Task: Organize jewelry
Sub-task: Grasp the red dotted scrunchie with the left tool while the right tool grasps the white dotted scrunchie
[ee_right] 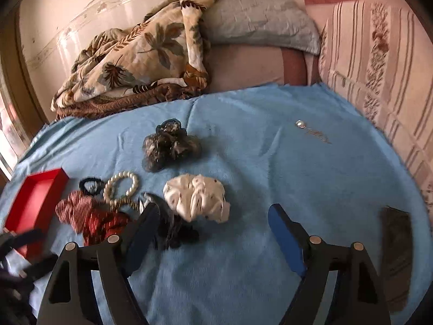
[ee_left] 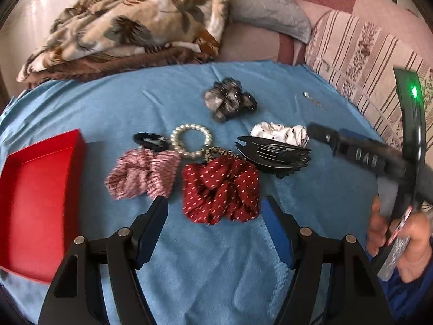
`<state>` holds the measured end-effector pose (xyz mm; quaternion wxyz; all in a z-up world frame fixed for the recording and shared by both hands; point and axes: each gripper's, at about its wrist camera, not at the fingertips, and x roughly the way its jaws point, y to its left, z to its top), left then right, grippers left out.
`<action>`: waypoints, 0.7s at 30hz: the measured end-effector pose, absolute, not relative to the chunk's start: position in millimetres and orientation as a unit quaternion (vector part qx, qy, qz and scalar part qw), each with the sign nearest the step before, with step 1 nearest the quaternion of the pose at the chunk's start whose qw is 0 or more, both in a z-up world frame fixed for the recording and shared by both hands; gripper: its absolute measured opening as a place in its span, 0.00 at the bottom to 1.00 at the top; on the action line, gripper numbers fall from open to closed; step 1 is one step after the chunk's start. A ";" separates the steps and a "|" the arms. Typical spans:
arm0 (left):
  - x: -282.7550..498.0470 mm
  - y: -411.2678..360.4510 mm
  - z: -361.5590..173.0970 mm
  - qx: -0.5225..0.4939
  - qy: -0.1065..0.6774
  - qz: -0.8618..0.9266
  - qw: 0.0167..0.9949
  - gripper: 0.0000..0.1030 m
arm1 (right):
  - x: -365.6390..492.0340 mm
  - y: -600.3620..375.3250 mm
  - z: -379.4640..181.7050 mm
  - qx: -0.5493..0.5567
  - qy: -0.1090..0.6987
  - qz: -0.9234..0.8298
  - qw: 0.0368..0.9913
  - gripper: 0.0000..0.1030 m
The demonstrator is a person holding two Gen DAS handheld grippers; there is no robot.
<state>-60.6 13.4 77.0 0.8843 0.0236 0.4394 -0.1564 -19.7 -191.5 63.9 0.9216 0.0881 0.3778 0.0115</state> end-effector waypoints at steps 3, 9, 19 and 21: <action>-44.0 3.1 63.6 0.021 0.456 -0.164 0.875 0.69 | 0.0 -198.5 55.7 0.119 0.392 0.032 0.912 0.84; -20.6 -3.6 44.3 0.005 0.480 -0.164 0.862 0.69 | 30.9 -206.4 33.6 0.167 0.429 0.062 0.886 0.79; -30.1 -1.8 52.6 -0.012 0.482 -0.172 0.859 0.06 | 31.5 -214.8 31.9 0.208 0.437 0.085 0.871 0.12; -38.9 2.6 64.4 -0.019 0.471 -0.176 0.864 0.06 | 22.5 -216.9 42.8 0.206 0.418 0.076 0.881 0.11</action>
